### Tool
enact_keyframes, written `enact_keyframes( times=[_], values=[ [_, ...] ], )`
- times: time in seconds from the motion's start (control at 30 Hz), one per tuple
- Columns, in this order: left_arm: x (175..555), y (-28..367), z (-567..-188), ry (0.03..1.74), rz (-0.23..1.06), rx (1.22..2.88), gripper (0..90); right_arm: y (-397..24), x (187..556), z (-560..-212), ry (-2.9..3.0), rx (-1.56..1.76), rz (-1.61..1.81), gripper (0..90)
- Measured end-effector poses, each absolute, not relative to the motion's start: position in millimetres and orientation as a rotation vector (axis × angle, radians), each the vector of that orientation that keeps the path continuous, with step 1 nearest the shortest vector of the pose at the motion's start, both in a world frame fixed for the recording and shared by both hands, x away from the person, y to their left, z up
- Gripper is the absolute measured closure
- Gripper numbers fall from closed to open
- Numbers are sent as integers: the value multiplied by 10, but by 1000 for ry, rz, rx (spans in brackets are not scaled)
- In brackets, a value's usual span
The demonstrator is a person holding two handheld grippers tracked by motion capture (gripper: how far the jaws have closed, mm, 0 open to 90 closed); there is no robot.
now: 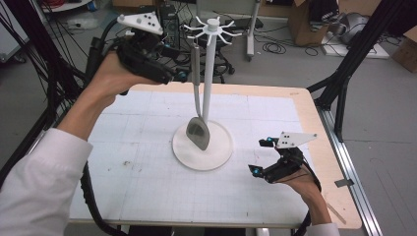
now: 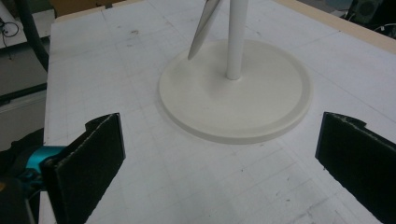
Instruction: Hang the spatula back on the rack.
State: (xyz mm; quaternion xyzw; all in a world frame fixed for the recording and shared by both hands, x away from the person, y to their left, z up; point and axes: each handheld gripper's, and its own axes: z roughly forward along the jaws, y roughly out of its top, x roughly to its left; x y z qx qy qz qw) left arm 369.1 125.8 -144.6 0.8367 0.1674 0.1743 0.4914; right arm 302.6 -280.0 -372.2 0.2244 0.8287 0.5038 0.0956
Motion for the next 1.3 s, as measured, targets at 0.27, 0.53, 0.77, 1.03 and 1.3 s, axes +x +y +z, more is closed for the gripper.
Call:
enact_keyframes(
  times=[0.27, 0.53, 0.77, 1.03, 1.3],
  values=[
    [3521, 1724, -1759, 460, 446, 1971, 47, -2827, 3041, -3711, 2430, 681, 1508, 3],
    [3294, 2103, -2210, 523, 472, 1859, 17, -2833, 3009, -3677, 2393, 678, 1530, 4],
    [3029, 2322, -2691, 501, 474, 1828, 17, -2877, 2969, -3637, 2351, 688, 1542, 3],
    [2865, 2555, -3180, 537, 433, 1765, 17, -2920, 2945, -3626, 2305, 705, 1541, 3],
    [2689, 2599, -3558, 535, 450, 1741, 17, -2955, 2882, -3709, 2283, 721, 1533, 4]
  ],
)
